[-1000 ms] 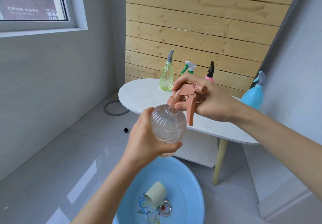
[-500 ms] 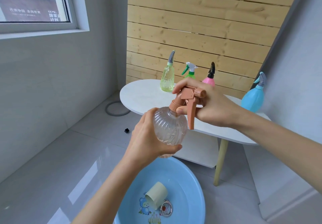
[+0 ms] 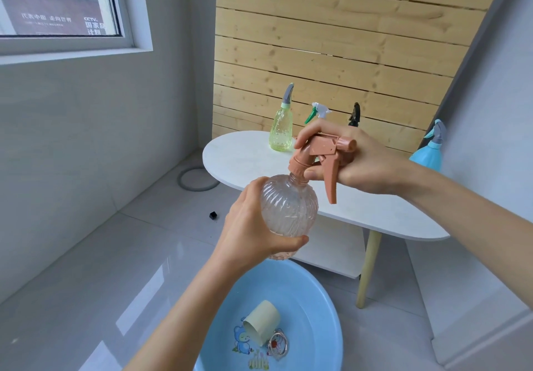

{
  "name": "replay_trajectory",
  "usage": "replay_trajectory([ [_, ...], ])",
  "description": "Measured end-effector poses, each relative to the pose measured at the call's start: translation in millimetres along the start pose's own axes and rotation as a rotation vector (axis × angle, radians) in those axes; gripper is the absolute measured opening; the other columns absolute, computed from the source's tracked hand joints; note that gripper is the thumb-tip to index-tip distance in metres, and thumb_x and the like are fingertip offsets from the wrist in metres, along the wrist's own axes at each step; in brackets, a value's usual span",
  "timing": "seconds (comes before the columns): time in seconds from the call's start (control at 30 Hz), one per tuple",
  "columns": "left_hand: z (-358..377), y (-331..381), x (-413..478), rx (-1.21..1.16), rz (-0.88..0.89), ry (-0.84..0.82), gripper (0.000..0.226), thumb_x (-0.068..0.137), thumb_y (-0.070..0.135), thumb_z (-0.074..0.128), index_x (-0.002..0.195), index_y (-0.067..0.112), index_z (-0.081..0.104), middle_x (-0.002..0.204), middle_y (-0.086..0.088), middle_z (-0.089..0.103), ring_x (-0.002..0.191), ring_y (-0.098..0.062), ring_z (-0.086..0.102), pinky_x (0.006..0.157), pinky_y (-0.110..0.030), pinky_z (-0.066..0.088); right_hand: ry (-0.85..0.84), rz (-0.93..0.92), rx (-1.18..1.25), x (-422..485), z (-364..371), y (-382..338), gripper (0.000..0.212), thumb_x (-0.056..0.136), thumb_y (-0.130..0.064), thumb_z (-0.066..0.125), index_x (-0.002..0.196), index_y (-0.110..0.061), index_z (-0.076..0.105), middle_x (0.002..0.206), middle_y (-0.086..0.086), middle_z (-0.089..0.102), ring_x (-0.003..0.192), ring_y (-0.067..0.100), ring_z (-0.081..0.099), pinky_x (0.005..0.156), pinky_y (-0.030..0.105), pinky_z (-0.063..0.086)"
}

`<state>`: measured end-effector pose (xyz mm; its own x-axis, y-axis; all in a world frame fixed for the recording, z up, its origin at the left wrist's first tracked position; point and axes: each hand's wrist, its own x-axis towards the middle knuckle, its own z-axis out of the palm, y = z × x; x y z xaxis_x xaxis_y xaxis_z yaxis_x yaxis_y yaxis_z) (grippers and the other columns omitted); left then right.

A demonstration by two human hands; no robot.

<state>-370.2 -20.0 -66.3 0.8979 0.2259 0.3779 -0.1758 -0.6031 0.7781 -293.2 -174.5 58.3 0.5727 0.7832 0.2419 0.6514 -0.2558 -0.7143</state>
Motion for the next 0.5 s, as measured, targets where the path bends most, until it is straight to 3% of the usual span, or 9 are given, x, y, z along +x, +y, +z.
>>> replay_trajectory([
  [0.1,-1,-2,-1,0.001,-0.013,-0.006,0.092,0.048,0.046,0.084,0.127,0.031,0.041,0.115,0.016,0.053,0.105,-0.006,0.049,0.082,-0.021,0.039,-0.046,0.028,-0.017,-1,2,1,0.035,0.079,0.018,0.065,0.106,-0.002,0.054,0.083,0.004,0.063,0.074,-0.002,0.062,0.069,0.009,0.045],
  [0.23,0,-1,-4,-0.001,-0.021,0.017,0.092,0.049,0.042,0.087,0.127,0.029,0.04,0.114,0.015,0.053,0.103,-0.006,0.048,0.08,-0.021,0.038,-0.042,0.035,-0.084,0,8,-2,0.035,0.08,0.013,0.067,0.108,-0.003,0.055,0.081,0.008,0.064,0.071,-0.004,0.062,0.068,0.007,0.044],
  [0.4,1,1,-3,0.018,-0.025,0.061,0.096,0.049,0.041,0.087,0.131,0.026,0.039,0.12,0.013,0.051,0.106,-0.006,0.046,0.083,-0.019,0.037,0.012,0.057,-0.059,4,12,2,0.048,0.079,0.0,0.075,0.119,-0.012,0.052,0.083,0.002,0.07,0.086,0.017,0.069,0.083,0.026,0.055],
  [0.5,1,0,-3,0.052,-0.023,0.049,0.098,0.05,0.041,0.087,0.133,0.023,0.038,0.123,0.013,0.049,0.108,-0.006,0.044,0.085,-0.02,0.036,0.13,0.081,-0.174,6,21,10,0.038,0.073,-0.014,0.083,0.101,-0.013,0.056,0.074,-0.01,0.067,0.076,0.015,0.066,0.077,0.032,0.053],
])
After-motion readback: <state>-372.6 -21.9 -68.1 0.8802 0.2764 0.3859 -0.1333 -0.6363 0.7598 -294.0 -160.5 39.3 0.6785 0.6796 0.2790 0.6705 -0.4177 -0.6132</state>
